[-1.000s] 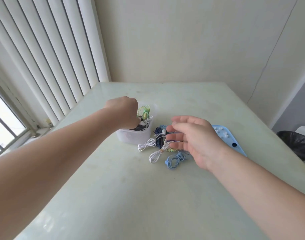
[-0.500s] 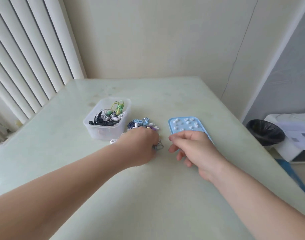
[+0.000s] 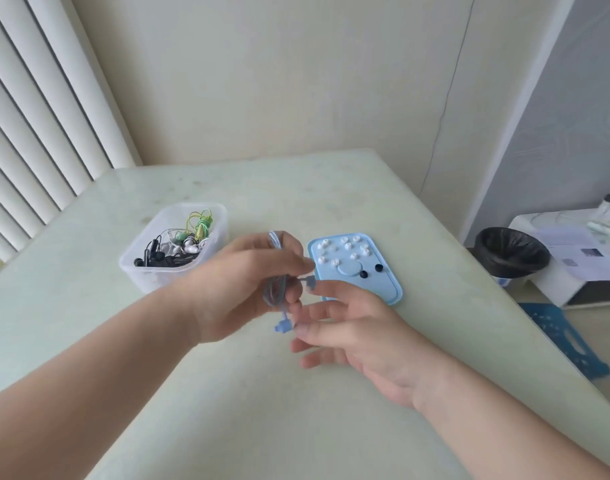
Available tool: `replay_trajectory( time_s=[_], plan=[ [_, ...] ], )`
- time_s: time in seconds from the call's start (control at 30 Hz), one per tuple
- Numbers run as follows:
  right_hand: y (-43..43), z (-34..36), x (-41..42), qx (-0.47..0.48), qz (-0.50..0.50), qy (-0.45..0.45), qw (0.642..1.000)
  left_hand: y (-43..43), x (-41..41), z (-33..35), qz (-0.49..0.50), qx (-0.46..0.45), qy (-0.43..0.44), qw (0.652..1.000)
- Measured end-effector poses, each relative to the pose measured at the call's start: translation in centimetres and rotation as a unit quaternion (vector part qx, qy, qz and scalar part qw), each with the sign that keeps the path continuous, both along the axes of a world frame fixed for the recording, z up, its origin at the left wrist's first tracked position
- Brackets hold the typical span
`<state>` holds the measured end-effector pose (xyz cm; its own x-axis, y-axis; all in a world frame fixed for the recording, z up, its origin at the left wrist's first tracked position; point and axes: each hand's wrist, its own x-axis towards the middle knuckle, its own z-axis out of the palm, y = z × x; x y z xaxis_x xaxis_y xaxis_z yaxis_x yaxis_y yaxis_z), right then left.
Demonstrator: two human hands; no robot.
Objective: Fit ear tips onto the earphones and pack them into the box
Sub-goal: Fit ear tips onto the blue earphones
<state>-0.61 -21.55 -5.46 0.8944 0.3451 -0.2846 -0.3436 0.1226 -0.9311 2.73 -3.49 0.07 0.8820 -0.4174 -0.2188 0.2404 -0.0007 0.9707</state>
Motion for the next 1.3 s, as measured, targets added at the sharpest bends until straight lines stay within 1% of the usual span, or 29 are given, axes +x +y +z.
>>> replay_trajectory(
  time_s=[0.03, 0.07, 0.13, 0.2, 0.33, 0.47, 0.6, 0.7, 0.87, 1.03, 1.17, 1.3],
  plan=[
    [-0.2, -0.1, 0.0, 0.015, 0.004, 0.003, 1.000, -0.4, 0.0, -0.7, 0.000, -0.006, -0.003, 1.000],
    [-0.5, -0.2, 0.0, 0.012, 0.008, -0.004, 1.000, -0.8, 0.1, -1.3, 0.000, -0.021, 0.004, 1.000],
    [-1.1, -0.1, 0.2, -0.017, 0.022, -0.037, 0.999, -1.3, 0.4, -2.5, 0.003, -0.070, 0.029, 0.997],
    [-1.8, 0.2, 0.4, -0.016, 0.036, -0.051, 0.998, -2.0, 0.6, -3.4, 0.007, -0.125, 0.049, 0.991],
    [-2.7, 0.6, 1.3, 0.028, 0.040, -0.027, 0.998, -2.7, 0.9, -4.9, 0.026, -0.206, 0.064, 0.976],
    [-2.2, 0.3, 1.8, 0.094, 0.047, 0.033, 0.994, -2.4, 0.9, -5.9, 0.032, -0.227, 0.053, 0.972],
    [-1.4, 0.0, 1.4, 0.097, 0.065, 0.036, 0.993, -2.0, 0.5, -6.2, 0.038, -0.260, 0.048, 0.964],
    [-1.1, 0.0, 1.1, 0.103, 0.050, 0.028, 0.993, -1.8, 0.2, -6.1, 0.042, -0.272, 0.038, 0.961],
    [0.7, -0.8, -0.3, 0.159, 0.034, 0.061, 0.985, -2.3, -0.3, -6.1, 0.081, -0.280, 0.038, 0.956],
    [0.5, -0.6, -0.1, 0.154, -0.006, 0.031, 0.988, -2.2, -0.6, -5.9, 0.089, -0.290, 0.042, 0.952],
    [0.5, -0.7, 0.0, 0.173, -0.042, 0.037, 0.983, -2.5, -0.9, -5.9, 0.100, -0.259, 0.044, 0.960],
    [0.4, -1.4, 0.3, 0.125, -0.082, -0.003, 0.989, -2.9, -0.8, -6.3, 0.126, -0.190, 0.022, 0.973]
  ],
)
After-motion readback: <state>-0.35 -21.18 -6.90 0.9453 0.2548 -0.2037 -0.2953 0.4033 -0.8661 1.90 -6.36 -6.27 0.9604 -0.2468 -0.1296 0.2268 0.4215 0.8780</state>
